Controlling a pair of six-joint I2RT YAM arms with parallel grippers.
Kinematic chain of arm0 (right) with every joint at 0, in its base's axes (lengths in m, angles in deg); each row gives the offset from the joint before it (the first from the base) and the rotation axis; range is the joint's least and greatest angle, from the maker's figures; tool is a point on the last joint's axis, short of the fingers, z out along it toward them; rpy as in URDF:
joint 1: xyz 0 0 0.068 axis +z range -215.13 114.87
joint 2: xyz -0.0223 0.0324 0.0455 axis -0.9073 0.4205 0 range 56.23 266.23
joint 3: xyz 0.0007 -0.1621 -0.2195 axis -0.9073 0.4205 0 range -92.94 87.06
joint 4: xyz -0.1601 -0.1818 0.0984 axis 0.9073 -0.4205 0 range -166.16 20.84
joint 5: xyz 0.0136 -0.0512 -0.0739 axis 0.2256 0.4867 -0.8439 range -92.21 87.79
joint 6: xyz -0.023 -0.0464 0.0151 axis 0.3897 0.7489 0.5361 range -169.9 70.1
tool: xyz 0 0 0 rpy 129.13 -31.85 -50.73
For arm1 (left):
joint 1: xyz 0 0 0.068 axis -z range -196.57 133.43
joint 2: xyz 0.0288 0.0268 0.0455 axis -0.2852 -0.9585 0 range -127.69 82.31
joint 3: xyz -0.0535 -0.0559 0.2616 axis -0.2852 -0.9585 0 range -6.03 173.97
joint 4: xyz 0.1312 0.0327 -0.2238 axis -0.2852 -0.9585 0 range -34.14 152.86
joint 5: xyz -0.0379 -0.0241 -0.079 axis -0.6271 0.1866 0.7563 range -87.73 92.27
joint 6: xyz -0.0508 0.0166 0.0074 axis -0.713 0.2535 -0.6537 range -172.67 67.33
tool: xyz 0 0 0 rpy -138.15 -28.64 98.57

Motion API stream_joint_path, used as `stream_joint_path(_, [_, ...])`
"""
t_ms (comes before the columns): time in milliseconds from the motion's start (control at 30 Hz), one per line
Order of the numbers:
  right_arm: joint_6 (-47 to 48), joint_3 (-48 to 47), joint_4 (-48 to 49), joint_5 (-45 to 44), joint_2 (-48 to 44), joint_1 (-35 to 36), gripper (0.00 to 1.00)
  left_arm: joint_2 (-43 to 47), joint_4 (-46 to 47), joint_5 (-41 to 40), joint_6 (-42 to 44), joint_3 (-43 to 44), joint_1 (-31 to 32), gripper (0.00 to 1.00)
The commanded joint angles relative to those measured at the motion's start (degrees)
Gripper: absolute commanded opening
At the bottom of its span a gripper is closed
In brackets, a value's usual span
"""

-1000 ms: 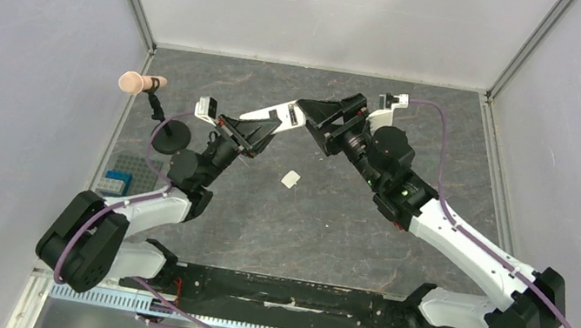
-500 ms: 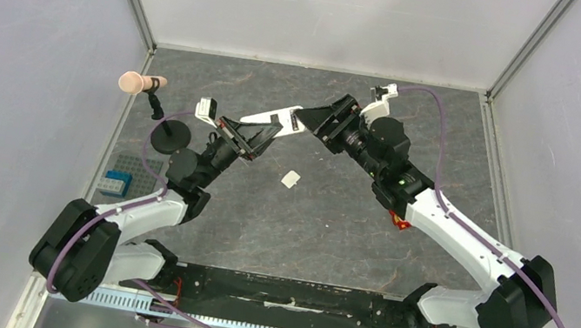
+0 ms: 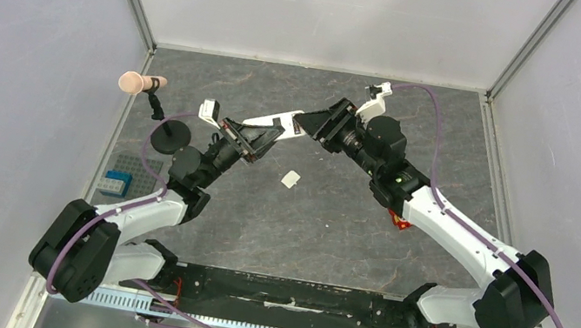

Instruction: Load the batteries into the remote control

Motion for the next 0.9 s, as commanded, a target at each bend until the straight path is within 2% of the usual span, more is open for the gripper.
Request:
stream_joint_path(0, [1.84,-0.86,0.05,0.91,0.64,-0.03,0.51,1.49,2.64,1.35,2.77,1.56,0.05,0.02])
stream_joint_path(100, [1.29,-0.22,0.04,0.61,0.6,0.02,0.39,1.82,2.59,1.36,2.69,1.69,0.05,0.02])
stream_joint_path(400, [0.63,0.3,0.47,1.26,0.49,0.04,0.15,2.31,2.64,1.27,2.56,1.82,0.07,0.02])
stream_joint_path(467, [0.75,0.31,0.74,1.7,0.49,-0.04,0.12,2.19,2.6,1.22,2.55,1.91,0.05,0.02])
stream_joint_path(567, [0.73,0.07,0.54,2.06,0.67,0.02,0.15,2.11,2.6,1.43,2.56,2.0,0.06,0.02])
stream_joint_path(667, [0.04,-0.77,0.04,2.66,0.88,-0.21,0.26,2.06,2.41,1.37,2.9,1.75,0.05,0.02])
stream_joint_path(867, [-1.61,-2.17,-0.64,6.05,-0.88,-2.26,0.63,3.27,-1.84,1.03,7.03,1.21,-0.03,0.02])
